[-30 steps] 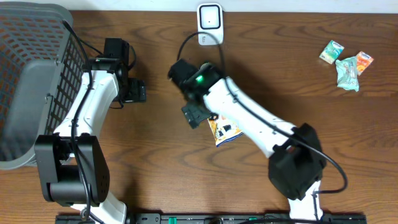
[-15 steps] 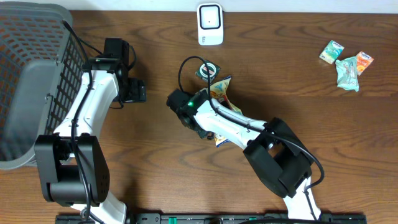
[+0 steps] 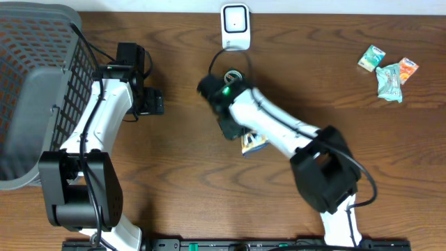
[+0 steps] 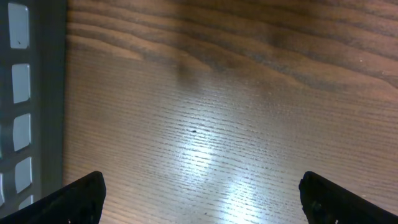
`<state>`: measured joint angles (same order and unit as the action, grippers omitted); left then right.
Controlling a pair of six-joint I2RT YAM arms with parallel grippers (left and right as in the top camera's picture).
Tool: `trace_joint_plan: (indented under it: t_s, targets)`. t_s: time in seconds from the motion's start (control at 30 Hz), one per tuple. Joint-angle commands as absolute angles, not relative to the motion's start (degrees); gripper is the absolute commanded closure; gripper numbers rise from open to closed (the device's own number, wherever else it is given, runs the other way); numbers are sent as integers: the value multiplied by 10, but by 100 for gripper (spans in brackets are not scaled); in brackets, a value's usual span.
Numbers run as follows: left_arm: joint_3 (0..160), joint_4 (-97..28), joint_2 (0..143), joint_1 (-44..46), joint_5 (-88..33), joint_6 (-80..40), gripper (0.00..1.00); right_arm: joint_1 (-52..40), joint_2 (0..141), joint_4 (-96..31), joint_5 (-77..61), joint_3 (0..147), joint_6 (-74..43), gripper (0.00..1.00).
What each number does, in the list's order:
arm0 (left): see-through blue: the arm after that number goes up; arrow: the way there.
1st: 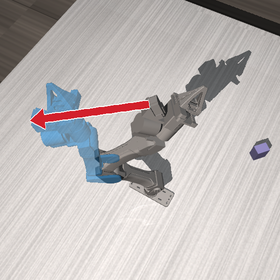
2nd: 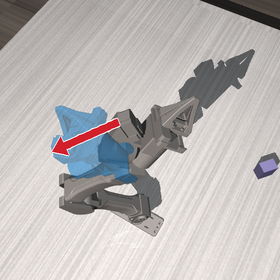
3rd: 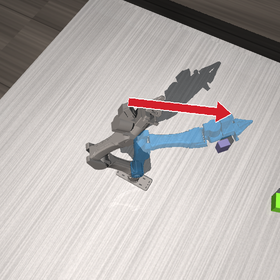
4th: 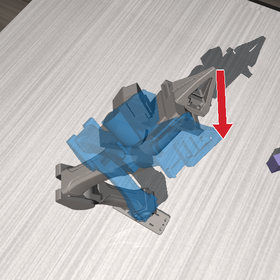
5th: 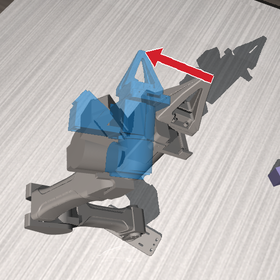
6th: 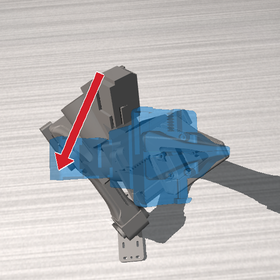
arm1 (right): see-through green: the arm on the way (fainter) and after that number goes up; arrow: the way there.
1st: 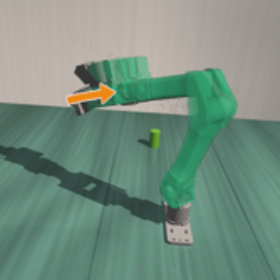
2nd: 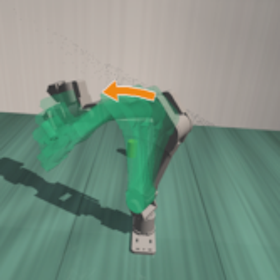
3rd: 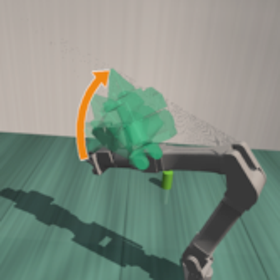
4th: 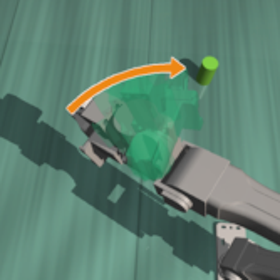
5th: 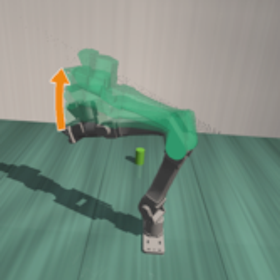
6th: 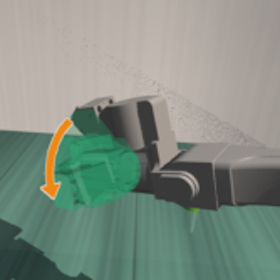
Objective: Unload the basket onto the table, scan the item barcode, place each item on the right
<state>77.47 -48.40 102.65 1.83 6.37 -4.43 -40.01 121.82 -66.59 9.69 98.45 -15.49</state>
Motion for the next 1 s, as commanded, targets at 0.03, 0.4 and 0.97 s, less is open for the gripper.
trace_joint_plan:
  t_s: [0.03,0.4,0.97]
  targets:
    - [773,-486,1027,18,67,-41,2,-317,1174,-682,-252,1026,39,99]
    - [773,-486,1027,18,67,-41,2,-135,1174,-596,-754,806,221,99]
    - [773,-486,1027,18,67,-41,2,6,1157,-720,-364,944,14,55]
